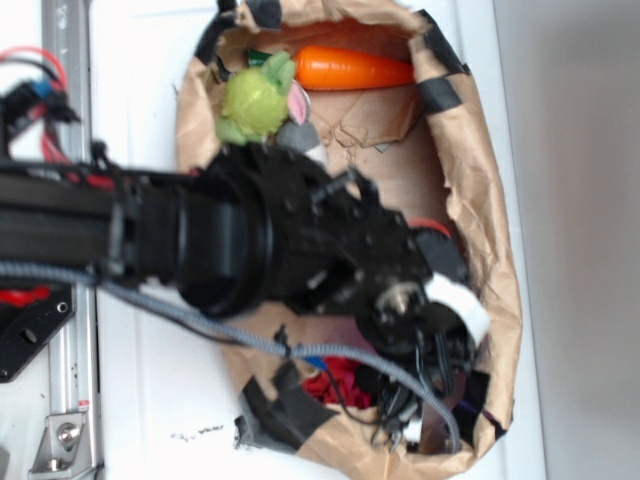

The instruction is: Grab the rock.

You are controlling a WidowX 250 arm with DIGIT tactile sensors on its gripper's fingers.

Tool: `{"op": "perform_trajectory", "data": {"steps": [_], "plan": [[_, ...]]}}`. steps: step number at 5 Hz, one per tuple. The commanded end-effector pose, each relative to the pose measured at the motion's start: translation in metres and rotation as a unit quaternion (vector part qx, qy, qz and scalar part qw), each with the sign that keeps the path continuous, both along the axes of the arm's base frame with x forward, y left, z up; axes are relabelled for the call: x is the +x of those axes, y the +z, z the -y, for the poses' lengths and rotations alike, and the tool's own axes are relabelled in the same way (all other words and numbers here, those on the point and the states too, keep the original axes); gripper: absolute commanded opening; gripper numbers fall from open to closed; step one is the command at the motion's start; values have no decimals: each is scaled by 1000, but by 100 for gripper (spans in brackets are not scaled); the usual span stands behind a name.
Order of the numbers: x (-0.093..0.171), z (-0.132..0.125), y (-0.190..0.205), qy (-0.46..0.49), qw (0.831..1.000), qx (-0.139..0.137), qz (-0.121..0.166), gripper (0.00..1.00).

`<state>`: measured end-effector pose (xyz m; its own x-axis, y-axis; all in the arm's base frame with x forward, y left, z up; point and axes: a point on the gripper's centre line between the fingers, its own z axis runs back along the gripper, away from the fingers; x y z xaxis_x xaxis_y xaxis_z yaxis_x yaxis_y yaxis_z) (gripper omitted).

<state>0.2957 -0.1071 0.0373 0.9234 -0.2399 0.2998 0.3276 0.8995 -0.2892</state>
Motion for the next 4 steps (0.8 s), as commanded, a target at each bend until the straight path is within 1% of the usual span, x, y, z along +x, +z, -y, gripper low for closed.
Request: {"op": "perform_trajectory", "data": {"steps": [1,2,3,4], "plan": [[-23,48,-2,-77,995,56,10,0],[-29,37,2,-81,993,89,2,0],[-21,14,10,-45,994,104,12,0],[-12,-21,26,20,994,108,3,0]]}}
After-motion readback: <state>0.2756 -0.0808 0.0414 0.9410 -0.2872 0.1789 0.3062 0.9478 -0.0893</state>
